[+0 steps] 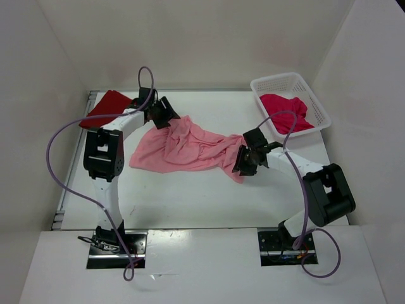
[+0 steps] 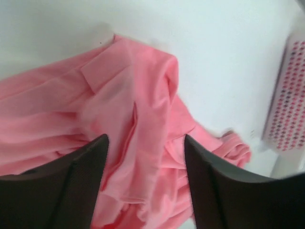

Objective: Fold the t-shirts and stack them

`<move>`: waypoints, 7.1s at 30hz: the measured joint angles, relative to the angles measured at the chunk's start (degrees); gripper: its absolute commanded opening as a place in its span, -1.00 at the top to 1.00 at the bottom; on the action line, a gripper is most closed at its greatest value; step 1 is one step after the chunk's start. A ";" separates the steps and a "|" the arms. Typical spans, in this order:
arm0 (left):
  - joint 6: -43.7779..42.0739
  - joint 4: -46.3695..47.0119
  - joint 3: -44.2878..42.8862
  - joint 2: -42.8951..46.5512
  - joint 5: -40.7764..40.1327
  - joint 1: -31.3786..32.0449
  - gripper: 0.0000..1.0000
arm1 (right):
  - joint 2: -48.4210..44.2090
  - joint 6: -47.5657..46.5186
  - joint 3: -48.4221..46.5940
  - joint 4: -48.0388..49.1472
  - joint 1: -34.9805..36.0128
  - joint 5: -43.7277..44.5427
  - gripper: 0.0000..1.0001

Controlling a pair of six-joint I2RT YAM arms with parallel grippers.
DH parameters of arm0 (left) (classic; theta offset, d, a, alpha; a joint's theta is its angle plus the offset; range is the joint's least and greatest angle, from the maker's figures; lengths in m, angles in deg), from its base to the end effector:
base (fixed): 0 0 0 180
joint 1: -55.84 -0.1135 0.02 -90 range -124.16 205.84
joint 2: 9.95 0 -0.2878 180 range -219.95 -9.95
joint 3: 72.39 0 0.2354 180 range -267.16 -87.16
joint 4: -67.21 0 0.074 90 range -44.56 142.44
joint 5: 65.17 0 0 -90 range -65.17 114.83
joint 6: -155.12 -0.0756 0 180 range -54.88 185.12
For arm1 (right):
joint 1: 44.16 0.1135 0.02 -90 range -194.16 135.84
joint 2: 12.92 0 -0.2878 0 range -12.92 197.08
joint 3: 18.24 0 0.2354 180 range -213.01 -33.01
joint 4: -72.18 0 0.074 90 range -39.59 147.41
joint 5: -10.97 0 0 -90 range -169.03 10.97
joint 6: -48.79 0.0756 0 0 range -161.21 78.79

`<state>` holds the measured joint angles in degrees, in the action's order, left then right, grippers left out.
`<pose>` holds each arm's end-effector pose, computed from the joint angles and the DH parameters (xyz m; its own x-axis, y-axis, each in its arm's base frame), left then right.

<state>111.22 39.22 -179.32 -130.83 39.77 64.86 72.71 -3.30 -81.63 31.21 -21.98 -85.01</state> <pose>0.4962 -0.0985 0.2055 -0.7033 -0.5933 -0.3916 -0.2393 0.7163 -0.6555 0.2593 0.1142 0.1782 -0.9096 0.2891 -0.2985 0.1773 0.9197 0.3503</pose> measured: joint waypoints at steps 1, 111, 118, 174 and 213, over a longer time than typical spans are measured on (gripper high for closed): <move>0.39 0.26 -0.02 0.15 0.17 -0.11 -0.52 | 0.07 0.17 0.00 0.09 0.20 0.02 0.11; 2.47 -7.21 -5.70 44.81 16.87 -37.62 1.00 | 3.39 -6.27 -100.28 -23.39 3.50 9.38 0.99; 2.23 -5.55 -2.45 37.66 10.71 -30.25 1.00 | 16.06 -7.34 -90.82 -19.30 -5.42 3.67 0.99; 6.12 14.53 43.41 22.18 2.60 -21.81 0.26 | -7.41 -1.77 1.81 0.83 -16.50 -9.90 0.99; 17.20 24.68 38.99 14.49 -3.13 -20.35 0.71 | -9.09 -0.83 2.36 1.20 -16.50 -9.86 0.99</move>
<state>128.43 63.90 -140.32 -116.34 36.64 44.51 63.61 -4.13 -79.27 32.41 -38.49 -94.87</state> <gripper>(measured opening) 0.231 0.010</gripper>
